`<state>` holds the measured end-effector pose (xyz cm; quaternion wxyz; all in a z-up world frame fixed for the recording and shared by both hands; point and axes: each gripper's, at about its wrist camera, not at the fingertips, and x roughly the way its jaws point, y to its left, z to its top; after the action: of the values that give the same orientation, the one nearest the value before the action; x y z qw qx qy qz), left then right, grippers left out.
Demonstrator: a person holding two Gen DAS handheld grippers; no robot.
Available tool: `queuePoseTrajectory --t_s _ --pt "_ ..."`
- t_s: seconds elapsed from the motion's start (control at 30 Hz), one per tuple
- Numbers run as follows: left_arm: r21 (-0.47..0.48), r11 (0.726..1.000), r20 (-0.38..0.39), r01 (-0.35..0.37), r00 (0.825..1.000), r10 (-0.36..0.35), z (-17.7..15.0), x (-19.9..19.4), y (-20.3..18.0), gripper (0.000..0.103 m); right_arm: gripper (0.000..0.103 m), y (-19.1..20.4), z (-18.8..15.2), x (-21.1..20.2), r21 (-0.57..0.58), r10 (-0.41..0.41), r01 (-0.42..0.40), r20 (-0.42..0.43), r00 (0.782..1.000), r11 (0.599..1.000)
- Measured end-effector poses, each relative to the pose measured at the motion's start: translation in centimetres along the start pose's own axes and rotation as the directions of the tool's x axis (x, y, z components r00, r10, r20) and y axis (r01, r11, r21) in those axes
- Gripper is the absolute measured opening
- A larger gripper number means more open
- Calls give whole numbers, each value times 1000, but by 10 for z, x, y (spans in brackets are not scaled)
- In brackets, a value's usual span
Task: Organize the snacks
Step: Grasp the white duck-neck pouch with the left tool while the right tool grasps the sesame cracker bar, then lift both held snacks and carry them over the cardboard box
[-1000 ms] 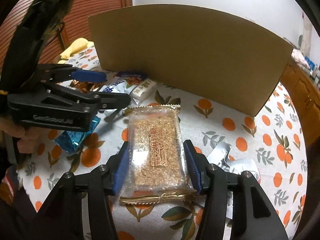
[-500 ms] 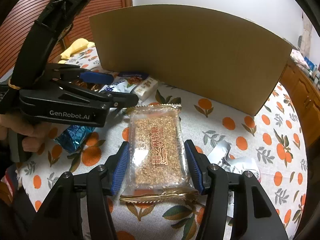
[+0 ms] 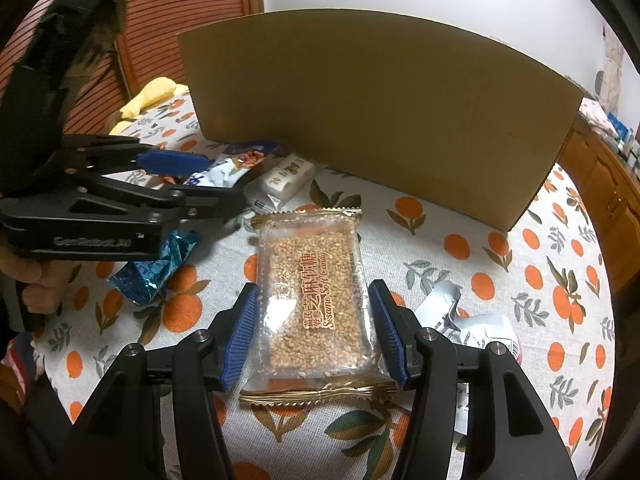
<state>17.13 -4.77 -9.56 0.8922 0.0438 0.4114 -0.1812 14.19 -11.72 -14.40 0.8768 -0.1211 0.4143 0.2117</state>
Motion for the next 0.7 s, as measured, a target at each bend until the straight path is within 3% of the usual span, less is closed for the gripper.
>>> queuePoseTrajectory --t_s 0.27,0.7 --pt "-14 1000 59 -1 998 2 -6 -28 0 57 57 -1 0 1 5 -1 1 1 1000 1000" --pt "-34 999 87 -6 996 8 -16 -42 1 57 54 -7 0 -1 30 -15 14 13 1000 999"
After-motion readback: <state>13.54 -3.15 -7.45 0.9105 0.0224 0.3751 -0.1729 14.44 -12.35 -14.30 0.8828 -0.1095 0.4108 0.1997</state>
